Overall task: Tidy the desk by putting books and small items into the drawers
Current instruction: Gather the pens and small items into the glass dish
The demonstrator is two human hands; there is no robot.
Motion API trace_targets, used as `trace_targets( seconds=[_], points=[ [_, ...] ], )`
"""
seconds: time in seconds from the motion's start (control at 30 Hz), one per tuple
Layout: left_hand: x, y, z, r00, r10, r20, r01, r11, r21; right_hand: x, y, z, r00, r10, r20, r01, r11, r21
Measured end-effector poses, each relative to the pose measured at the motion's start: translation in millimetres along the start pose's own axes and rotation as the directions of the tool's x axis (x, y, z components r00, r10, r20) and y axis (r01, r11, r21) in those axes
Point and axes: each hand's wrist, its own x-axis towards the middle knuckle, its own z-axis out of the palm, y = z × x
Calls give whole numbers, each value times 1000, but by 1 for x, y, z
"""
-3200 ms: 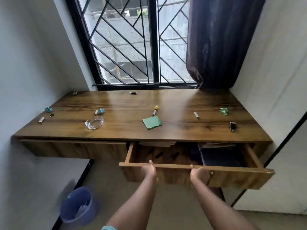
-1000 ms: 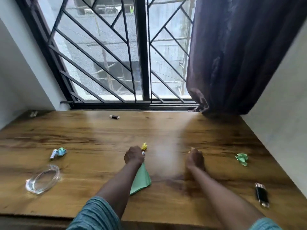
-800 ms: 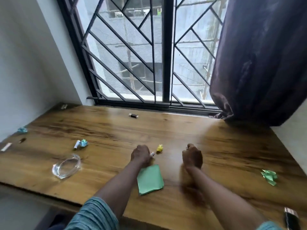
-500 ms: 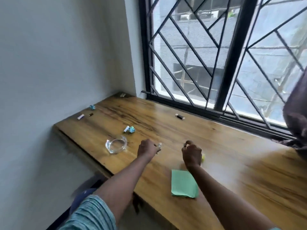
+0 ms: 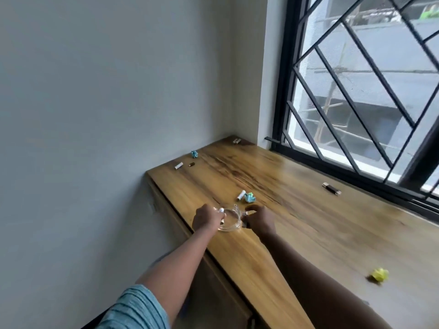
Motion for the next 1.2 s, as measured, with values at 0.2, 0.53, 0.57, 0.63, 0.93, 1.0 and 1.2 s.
trace_targets(
  seconds=[0.2,0.53,0.57,0.63,0.93,1.0,1.2],
  points=[
    [37,-1,6,981,182,66,-193,947,258,36,-24,42,999,44,-9,-44,998,-40],
    [61,-12,15,821,529,214,-568,716,407,56,-36,67,997,73,32,-55,921,-385],
    [62,-10,15,816,533,222,-575,709,409,56,-37,68,997,74,24,-59,918,-393],
    [66,-8,14,813,529,244,-581,704,409,57,-38,69,996,87,16,-73,910,-408],
    [78,-1,0,796,532,287,-604,673,427,58,-47,73,983,185,20,-157,885,-438],
    [82,-5,-3,790,546,278,-612,683,399,58,-52,75,976,218,18,-191,888,-419],
    [107,-12,-11,850,456,265,-520,808,276,58,-57,86,974,226,-12,-211,886,-412]
  ],
)
